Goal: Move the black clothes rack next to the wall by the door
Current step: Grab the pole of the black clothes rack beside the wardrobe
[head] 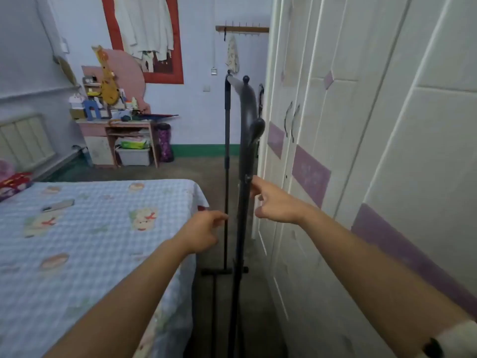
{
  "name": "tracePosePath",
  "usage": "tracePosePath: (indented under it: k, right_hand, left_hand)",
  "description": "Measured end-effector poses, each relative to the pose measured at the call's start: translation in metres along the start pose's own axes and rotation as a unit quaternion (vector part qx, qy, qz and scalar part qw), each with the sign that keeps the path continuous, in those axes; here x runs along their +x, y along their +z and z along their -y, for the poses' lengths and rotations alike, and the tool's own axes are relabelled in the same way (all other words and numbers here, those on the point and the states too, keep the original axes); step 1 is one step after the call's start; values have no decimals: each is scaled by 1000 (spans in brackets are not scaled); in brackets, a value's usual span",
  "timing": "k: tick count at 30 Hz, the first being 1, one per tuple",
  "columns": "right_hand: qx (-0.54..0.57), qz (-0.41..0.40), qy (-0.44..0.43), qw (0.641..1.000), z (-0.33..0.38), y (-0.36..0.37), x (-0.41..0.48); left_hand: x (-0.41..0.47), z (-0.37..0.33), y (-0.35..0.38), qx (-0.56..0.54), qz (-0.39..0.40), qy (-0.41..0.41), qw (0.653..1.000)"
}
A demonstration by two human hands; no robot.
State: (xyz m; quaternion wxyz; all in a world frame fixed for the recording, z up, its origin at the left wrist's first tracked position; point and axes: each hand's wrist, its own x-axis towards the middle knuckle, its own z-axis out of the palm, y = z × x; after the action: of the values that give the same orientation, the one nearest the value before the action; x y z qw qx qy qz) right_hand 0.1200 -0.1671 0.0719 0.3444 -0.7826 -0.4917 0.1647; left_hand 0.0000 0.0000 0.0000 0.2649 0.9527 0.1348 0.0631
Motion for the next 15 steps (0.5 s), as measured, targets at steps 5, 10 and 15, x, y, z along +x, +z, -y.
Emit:
tracePosePath:
  k: [5, 10, 15]
  right_hand:
    - [203, 3, 18, 979, -1, 33, 0]
    - [300, -90, -4, 950, 5, 49, 7]
    - [353, -131, 8, 926, 11, 57, 14]
  left_hand:
    - [-12, 22, 51, -78, 67, -37, 994]
    - [-16, 37, 105, -204, 102, -75, 971]
    - [-9, 34, 140, -306, 56, -125, 942]
